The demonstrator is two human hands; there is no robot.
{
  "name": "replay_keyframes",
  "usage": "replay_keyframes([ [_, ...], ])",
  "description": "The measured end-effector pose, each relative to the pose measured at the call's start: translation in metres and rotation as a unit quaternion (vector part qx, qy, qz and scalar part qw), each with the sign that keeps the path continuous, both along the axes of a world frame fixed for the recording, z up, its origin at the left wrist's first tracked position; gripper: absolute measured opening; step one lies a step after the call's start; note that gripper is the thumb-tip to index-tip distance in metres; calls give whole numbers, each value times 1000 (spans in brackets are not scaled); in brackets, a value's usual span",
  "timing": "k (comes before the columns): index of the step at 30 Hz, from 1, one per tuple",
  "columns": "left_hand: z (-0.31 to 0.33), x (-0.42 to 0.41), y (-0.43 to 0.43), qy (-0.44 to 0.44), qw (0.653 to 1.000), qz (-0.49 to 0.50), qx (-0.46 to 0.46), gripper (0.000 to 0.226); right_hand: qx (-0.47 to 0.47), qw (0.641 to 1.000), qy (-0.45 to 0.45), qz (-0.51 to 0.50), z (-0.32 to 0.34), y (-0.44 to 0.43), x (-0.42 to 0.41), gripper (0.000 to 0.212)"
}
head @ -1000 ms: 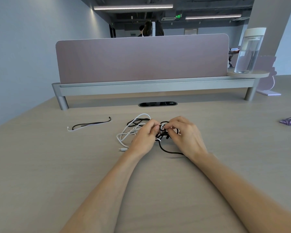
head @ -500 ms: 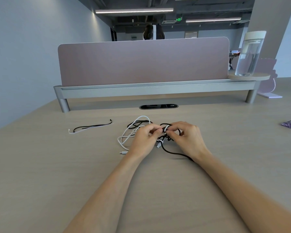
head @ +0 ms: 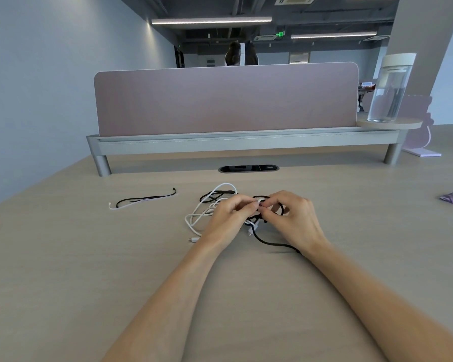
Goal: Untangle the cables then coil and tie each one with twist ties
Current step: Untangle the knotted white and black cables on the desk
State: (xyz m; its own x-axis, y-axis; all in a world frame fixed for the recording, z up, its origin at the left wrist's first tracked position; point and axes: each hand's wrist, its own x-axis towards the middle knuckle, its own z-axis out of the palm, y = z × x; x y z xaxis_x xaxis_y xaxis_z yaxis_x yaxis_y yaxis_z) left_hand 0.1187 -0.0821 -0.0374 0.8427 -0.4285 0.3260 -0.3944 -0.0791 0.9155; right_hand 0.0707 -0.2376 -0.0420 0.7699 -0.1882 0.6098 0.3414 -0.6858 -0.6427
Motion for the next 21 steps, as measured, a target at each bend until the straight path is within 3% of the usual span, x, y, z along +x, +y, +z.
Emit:
replay_keyframes([
  [7, -4, 1, -5, -111, 991, 60, 45, 13, 25, 1000, 7, 13, 1, 0, 1, 7],
  [9, -8, 4, -5, -206, 962, 123, 133, 17, -26, 1000, -6, -13, 0, 1, 2, 6],
  [11, -9, 1, -6, -288, 908, 186, 241, 20, -106, 992, -20, -57, -2, 3, 1, 7],
  [13, -8, -5, -9, -323, 881, 213, 272, 21, -163, 981, -41, -96, -2, 5, 1, 6],
  [16, -6, -4, -10, -304, 906, 195, 222, 20, -157, 979, -35, -125, -1, 7, 2, 5],
  [18, -8, 0, -10, -266, 932, 172, 175, 19, -108, 985, -5, -132, -1, 9, 2, 7],
  [21, -9, -1, -16, -235, 946, 175, 141, 17, -37, 988, 33, -146, 2, 11, 1, 8],
])
